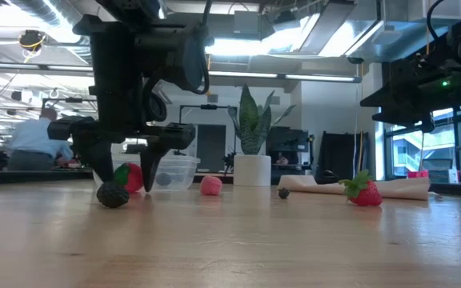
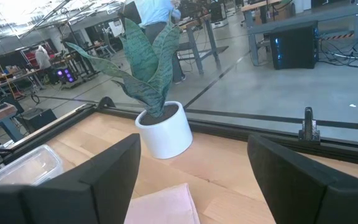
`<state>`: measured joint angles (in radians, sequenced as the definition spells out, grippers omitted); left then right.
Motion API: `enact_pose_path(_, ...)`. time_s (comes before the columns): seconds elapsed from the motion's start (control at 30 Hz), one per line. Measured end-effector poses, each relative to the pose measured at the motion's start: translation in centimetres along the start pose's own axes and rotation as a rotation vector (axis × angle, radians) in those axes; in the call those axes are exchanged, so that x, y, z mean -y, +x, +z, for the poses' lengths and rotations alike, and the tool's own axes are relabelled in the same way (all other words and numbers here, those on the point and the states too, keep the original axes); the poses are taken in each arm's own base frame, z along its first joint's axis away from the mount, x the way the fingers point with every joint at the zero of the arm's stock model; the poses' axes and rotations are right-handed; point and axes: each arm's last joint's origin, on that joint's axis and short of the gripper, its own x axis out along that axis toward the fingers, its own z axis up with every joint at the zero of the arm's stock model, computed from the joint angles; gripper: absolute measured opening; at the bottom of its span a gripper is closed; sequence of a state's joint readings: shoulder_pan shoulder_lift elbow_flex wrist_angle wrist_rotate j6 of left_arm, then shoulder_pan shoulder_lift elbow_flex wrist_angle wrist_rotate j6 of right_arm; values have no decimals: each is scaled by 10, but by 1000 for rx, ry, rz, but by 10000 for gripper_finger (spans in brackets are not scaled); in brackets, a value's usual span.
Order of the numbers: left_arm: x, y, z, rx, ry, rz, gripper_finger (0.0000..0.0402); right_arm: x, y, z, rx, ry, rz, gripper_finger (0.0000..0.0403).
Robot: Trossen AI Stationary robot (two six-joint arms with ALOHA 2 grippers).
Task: Pick and placing Produce into tupperware
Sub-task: Put the red strawberry into the transparent container
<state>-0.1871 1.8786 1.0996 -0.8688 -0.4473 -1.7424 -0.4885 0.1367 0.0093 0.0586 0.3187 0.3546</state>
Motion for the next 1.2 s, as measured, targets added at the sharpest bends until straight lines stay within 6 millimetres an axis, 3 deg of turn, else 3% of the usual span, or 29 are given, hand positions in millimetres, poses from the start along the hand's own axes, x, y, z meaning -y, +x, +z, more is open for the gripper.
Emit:
enact_pose_path(0.33,0,0,0,2,0,0,185,0,0,0,0,0,0,297)
enact_pose_path(0.73,-2,-9,-7,-64,63,-23,189,0,0,0,0,0,0,297)
enact_pose_path(0.87,-5,-29,-15,-136,86,-101,181,0,0,0,0,0,0,297)
enact_pose_path(1.0,-15,-62,-18,-172,104,-216,189,0,0,0,0,-1,-1,297)
enact_pose_path(1.2,-37,-113,7,-16,23,-435,187,0,0,0,0,-1,-1,297)
